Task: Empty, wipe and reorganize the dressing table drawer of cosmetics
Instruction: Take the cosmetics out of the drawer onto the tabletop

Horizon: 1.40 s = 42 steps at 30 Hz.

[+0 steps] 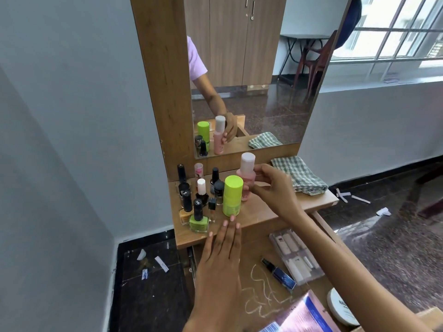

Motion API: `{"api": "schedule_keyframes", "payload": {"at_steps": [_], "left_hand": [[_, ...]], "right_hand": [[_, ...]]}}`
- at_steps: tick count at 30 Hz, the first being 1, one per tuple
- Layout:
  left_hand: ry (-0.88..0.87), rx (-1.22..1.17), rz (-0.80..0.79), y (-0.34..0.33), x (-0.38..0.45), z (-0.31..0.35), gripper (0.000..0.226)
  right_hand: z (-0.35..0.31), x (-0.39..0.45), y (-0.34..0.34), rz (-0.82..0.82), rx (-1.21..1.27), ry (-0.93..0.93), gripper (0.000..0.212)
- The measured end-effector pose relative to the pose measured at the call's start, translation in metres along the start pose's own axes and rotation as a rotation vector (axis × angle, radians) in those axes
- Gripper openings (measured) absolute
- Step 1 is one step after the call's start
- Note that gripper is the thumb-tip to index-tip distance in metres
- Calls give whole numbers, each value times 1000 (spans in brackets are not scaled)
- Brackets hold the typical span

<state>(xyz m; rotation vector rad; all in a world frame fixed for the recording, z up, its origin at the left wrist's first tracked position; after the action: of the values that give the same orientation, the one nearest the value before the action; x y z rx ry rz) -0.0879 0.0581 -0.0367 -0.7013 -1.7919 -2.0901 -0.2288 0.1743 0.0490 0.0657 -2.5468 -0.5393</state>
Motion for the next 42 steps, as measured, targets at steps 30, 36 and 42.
{"api": "schedule_keyframes", "payload": {"at_steps": [30, 36, 42], "left_hand": [[38, -49, -104, 15, 0, 6, 94], [18, -71, -70, 15, -2, 6, 84], [27, -101, -73, 16, -4, 5, 76]], "right_hand": [[3, 24, -38, -48, 50, 11, 29], [1, 16, -7, -19, 33, -70, 50], [-28, -67, 60, -104, -88, 24, 14]]}}
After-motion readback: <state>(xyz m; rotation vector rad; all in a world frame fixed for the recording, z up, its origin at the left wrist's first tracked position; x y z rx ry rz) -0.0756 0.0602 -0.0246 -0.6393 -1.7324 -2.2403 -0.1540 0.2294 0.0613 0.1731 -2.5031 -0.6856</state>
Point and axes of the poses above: each hand's wrist, its own x-axis towards the middle knuckle, its own y-axis out of the back of the hand, z = x × y, the point moved 4 cm from there along x, towards the middle knuckle, and after that the axes turned 6 degrees about z, right-handed, at the moved point
